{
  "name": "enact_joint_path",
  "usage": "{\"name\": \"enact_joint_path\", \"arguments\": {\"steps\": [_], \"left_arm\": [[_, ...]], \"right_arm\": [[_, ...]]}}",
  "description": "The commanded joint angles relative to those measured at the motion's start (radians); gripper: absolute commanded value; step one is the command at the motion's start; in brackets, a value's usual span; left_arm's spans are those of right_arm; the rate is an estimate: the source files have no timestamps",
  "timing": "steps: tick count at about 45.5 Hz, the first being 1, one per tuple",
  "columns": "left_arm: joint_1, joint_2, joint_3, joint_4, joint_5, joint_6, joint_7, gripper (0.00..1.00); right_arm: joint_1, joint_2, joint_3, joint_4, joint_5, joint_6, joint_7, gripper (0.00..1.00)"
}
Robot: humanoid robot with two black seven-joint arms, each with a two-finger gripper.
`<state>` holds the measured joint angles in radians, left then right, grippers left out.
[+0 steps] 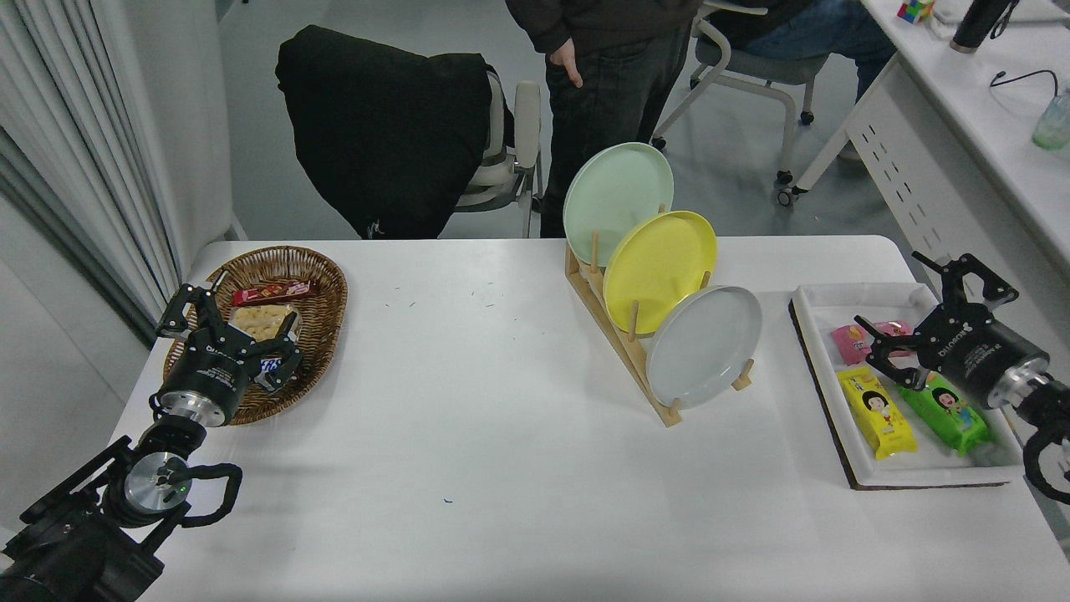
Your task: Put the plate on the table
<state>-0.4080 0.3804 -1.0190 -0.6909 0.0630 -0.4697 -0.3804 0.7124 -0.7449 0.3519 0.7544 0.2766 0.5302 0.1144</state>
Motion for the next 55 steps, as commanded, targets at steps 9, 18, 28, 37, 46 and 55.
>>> {"name": "enact_joint_path", "arguments": {"steps": [9,18,28,37,46,55], "left_arm": [[0.000,0.000,0.000,-0.001,0.000,0.000,0.000,0.98],[0.000,0.000,0.000,-0.001,0.000,0.000,0.000,0.98],[0.000,0.000,0.000,0.001,0.000,0.000,0.000,0.98],[0.000,0.000,0.000,0.001,0.000,-0.001,0.000,0.98],[0.000,0.000,0.000,-0.001,0.000,0.000,0.000,0.98],[0.000,0.000,-0.001,-0.001,0.000,-0.001,0.000,0.98]], "right_arm": [[0.163,-0.050,-0.211,0.022,-0.094,0.071,-0.002,1.00],[0.320,-0.062,-0.456,0.014,-0.097,0.181,-0.002,1.00],[0.352,-0.048,-0.473,-0.003,-0.103,0.205,-0.009,1.00],[0.352,-0.053,-0.470,-0.001,-0.103,0.209,-0.015,1.00],[0.348,-0.054,-0.439,-0.010,-0.103,0.211,-0.015,1.00],[0.351,-0.056,-0.430,-0.010,-0.125,0.209,-0.013,1.00]]}}
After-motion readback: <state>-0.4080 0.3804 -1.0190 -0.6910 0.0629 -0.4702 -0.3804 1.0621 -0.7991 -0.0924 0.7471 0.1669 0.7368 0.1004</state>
